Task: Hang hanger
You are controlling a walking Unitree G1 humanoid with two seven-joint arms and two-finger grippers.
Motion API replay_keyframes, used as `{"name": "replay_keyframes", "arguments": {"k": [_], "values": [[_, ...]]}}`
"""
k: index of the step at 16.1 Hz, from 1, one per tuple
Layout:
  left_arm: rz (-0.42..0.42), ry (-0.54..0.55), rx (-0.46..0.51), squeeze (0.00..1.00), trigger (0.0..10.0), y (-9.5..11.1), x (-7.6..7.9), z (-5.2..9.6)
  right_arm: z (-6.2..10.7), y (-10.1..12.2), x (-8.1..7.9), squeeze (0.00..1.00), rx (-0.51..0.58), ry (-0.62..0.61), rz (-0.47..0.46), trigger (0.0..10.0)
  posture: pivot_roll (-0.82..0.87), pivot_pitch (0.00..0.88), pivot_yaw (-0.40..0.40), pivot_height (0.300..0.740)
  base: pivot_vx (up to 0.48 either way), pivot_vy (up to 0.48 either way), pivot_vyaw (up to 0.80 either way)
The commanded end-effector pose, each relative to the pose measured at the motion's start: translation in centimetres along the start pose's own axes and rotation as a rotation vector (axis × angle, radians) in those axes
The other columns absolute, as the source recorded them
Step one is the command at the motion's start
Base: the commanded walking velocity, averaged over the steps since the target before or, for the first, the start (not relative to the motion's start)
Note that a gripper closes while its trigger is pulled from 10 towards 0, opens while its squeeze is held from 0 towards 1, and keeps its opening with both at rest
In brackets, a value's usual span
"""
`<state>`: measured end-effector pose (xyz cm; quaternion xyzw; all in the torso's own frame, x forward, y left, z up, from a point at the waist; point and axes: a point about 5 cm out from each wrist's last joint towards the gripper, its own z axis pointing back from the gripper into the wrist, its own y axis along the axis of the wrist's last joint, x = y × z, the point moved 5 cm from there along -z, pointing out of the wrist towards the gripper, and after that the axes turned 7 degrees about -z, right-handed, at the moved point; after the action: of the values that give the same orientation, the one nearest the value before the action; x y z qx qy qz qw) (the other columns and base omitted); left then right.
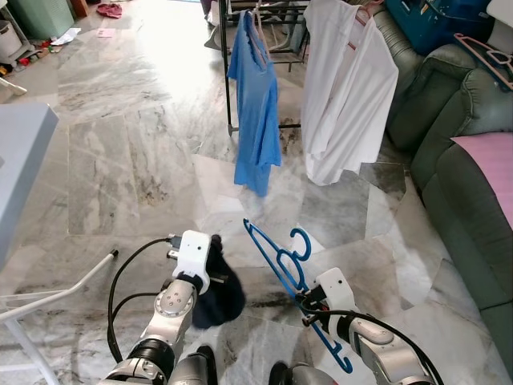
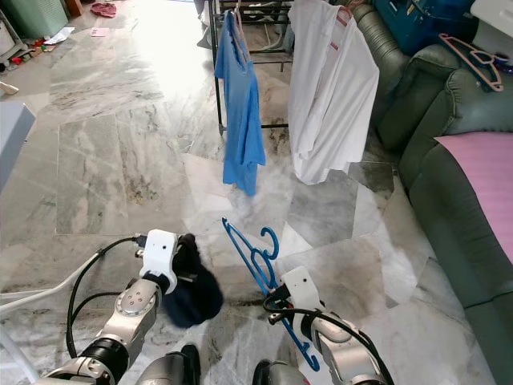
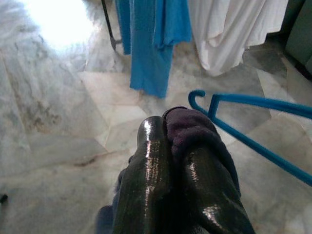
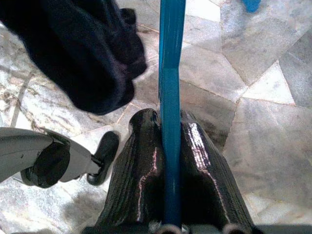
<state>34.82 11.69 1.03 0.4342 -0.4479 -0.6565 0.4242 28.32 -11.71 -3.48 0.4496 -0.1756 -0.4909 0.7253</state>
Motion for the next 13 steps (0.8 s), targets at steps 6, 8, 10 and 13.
{"name": "replay_keyframes", "arguments": {"k": [6, 8, 10, 13], "values": [[-0.102, 0.13, 0.039, 0.0, 10.0, 2.4, -2.7, -1.1, 2.5, 0.5, 2.1, 0.0, -0.02, 0.009, 0.087, 10.0, -0.12, 0.206, 0.018, 0.74, 0.0, 0.0, 0.0], [-0.126, 0.175, 0.033, 0.0, 10.0, 2.9, -3.6, -1.4, 3.4, 0.6, 3.1, 0.0, -0.038, 0.006, 0.137, 10.0, -0.13, 0.21, 0.023, 0.74, 0.0, 0.0, 0.0], [-0.13, 0.203, 0.038, 0.0, 10.0, 3.8, -4.8, -1.9, 4.4, 1.6, 4.5, 0.0, -0.03, -0.027, 0.172, 10.0, -0.13, 0.213, 0.032, 0.74, 0.0, 0.0, 0.0], [-0.13, 0.21, 0.054, 0.0, 10.0, 4.9, -5.1, -2.3, 5.3, 3.5, 3.0, 0.0, 0.018, 0.081, 0.151, 10.0, -0.14, 0.211, 0.041, 0.74, 0.0, 0.0, 0.0]]}}
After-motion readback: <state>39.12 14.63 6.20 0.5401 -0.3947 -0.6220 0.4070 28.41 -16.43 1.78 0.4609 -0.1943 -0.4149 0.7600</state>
